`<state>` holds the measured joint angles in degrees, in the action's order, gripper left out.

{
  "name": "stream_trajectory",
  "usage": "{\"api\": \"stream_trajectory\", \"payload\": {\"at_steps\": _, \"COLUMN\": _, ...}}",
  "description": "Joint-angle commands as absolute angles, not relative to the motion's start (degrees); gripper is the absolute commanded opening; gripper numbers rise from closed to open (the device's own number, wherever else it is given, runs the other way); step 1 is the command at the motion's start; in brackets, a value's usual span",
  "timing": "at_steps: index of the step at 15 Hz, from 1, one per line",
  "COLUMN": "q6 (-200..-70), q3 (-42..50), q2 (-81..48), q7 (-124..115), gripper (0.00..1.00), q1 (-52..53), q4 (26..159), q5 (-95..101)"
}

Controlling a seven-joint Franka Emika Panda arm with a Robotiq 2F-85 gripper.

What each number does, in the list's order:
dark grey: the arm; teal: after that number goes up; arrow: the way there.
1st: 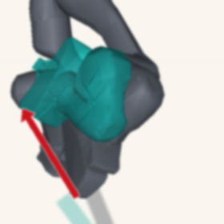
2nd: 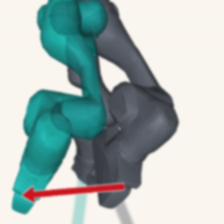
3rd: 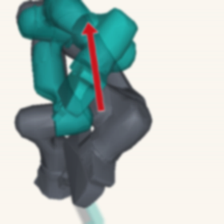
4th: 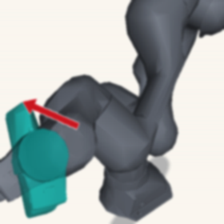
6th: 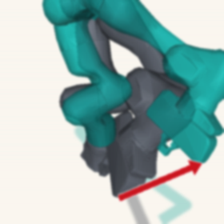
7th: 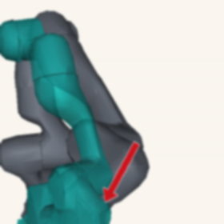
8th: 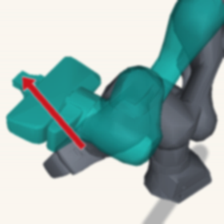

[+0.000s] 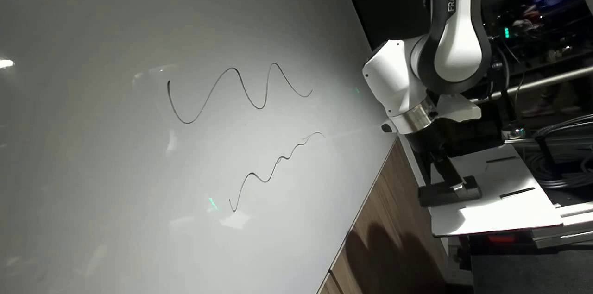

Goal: Use the eraser to wipe the whiteboard.

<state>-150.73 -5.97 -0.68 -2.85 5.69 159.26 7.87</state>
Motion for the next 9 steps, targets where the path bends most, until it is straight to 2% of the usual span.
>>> {"api": "stream_trajectory", "payload": {"at_steps": 1, "q6": -152.13, "q3": -5.51, "q2": -1.8, "q7": -3.71, "gripper": 1.0, "q1": 5.51, "q4": 158.94, "q5": 9.86}}
{"api": "stream_trajectory", "payload": {"at_steps": 2, "q6": -152.0, "q3": -5.49, "q2": -2.07, "q7": -3.7, "gripper": 0.75, "q1": 5.54, "q4": 158.71, "q5": 10.08}}
{"api": "stream_trajectory", "payload": {"at_steps": 3, "q6": -151.91, "q3": -5.47, "q2": -2.3, "q7": -3.56, "gripper": 0.72, "q1": 5.53, "q4": 158.5, "q5": 10.05}}
{"api": "stream_trajectory", "payload": {"at_steps": 8, "q6": -151.35, "q3": -5.37, "q2": -3.32, "q7": -3.01, "gripper": 0.34, "q1": 5.53, "q4": 157.47, "q5": 9.58}}
{"api": "stream_trajectory", "payload": {"at_steps": 9, "q6": -151.25, "q3": -5.35, "q2": -3.24, "q7": -2.98, "gripper": 0.3, "q1": 5.53, "q4": 157.34, "q5": 9.53}}
